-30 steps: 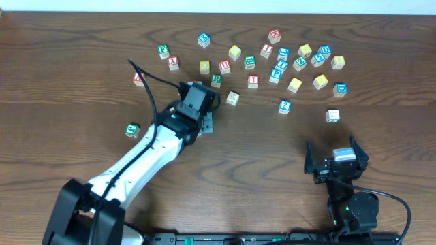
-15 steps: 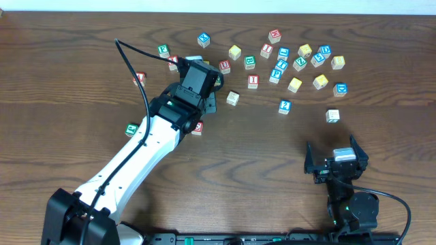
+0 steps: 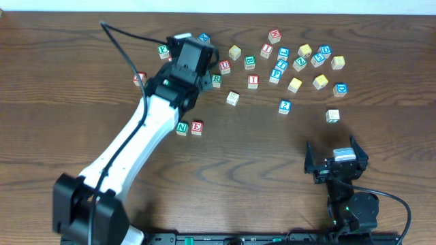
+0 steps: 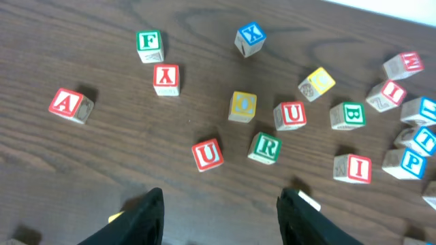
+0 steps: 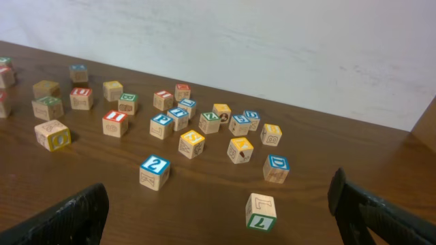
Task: Spell out NEURIPS
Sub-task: 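Raise the left gripper and move it over the red U block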
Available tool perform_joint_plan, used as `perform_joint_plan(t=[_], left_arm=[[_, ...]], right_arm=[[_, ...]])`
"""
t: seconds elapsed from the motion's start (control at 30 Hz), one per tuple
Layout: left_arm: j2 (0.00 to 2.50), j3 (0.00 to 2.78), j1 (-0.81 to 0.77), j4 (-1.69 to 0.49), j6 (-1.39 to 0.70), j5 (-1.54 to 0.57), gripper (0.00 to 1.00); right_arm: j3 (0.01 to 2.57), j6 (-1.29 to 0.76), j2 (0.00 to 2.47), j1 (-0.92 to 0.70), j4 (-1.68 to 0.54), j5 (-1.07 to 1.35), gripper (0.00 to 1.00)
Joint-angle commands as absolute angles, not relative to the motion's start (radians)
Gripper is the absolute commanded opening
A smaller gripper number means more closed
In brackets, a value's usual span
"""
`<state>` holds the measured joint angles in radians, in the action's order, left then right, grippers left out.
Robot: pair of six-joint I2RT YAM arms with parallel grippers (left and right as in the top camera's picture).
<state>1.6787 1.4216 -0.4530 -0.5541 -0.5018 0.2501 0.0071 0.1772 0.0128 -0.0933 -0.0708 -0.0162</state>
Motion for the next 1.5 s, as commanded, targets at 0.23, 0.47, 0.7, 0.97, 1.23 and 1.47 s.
perform_joint_plan(t=[0.23,0.47,0.7,0.97,1.23,1.47], left_arm=[[1.93,1.745,-0.429,-0.741,-0.576,0.271,0.53],[1.986,1.793,-0.373,-0.758,-0.61,0.168,0.53],[1.989,1.794,-0.34,-0.731,-0.622,0.144,0.53],[2.037,1.827,-0.34,-0.718,-0.622,0.146,0.52],[2.143,1.901,-0.34,-0.759,-0.629,0.145,0.51],[2.183,1.902,-0.344,-0.787,-0.67,0.147,0.51]], right_arm=[[0.006,0.184,0.008,-0.084,-0.075,-0.015,0.99],[0.006,0.184,0.008,-0.084,-0.075,-0.015,0.99],[0.006,0.184,0.008,-0.084,-0.075,-0.015,0.99],[0.006,0.184,0.008,-0.084,-0.075,-0.016,0.99],[0.006,0.184,0.008,-0.084,-0.075,-0.015,0.99],[0.006,0.184,0.008,-0.084,-0.075,-0.016,0.99]])
